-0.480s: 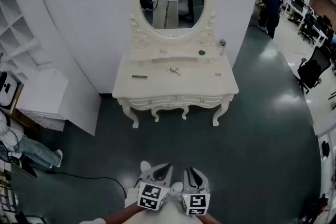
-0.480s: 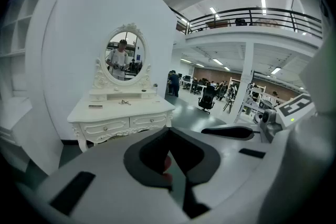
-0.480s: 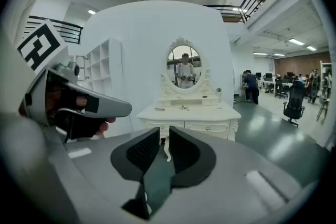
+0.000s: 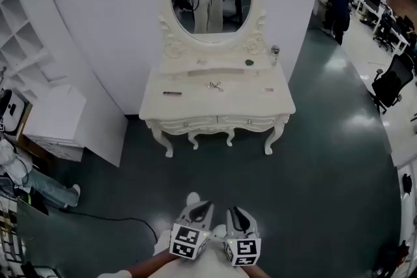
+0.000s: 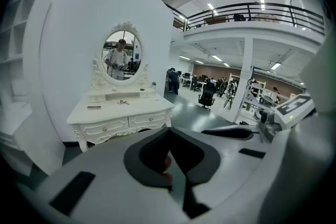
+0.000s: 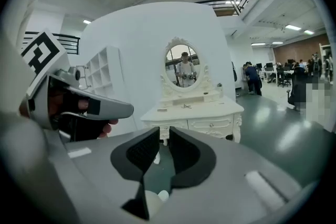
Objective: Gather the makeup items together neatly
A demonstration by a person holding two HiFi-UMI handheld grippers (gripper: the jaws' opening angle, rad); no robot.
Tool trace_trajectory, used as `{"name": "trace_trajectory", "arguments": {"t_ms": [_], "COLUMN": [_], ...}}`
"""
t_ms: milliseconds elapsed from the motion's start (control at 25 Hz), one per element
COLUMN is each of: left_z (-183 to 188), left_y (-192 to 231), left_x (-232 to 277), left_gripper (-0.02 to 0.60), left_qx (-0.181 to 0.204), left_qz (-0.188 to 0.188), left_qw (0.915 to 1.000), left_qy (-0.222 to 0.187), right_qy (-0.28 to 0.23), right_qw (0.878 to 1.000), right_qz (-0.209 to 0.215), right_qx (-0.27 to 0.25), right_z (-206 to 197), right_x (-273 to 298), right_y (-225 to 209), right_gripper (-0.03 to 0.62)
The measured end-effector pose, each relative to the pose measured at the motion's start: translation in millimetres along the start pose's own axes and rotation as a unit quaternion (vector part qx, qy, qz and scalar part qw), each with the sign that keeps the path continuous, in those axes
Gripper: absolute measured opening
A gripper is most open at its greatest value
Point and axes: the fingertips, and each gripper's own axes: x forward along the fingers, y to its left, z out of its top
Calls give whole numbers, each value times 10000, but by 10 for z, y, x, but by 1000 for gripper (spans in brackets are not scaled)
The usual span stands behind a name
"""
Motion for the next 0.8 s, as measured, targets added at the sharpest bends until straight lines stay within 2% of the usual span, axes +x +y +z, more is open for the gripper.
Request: {"name": "trace_trajectory", "arguments": {"t_ms": [200,400,800], "left_z": [-35,-95,353], "left_y": [-32,39,241], "left_x": [57,227,812], "left_gripper": [5,5,5], "left_qx": [35,14,20], "left_qz": [-88,-138,-404], "left_qw": [9999,9998,9990], "left_qy": [84,128,204], "right_qy": [-122,63,252], "right_qw": [9997,9996,9982], "right_qz": [-182,-263,-517], "right_qx": [52,108,174], "right_z": [49,-1,189], "right_x": [-14,104,629], "right_y": [-87,-183,-564], "right_gripper": [44,35,20]}}
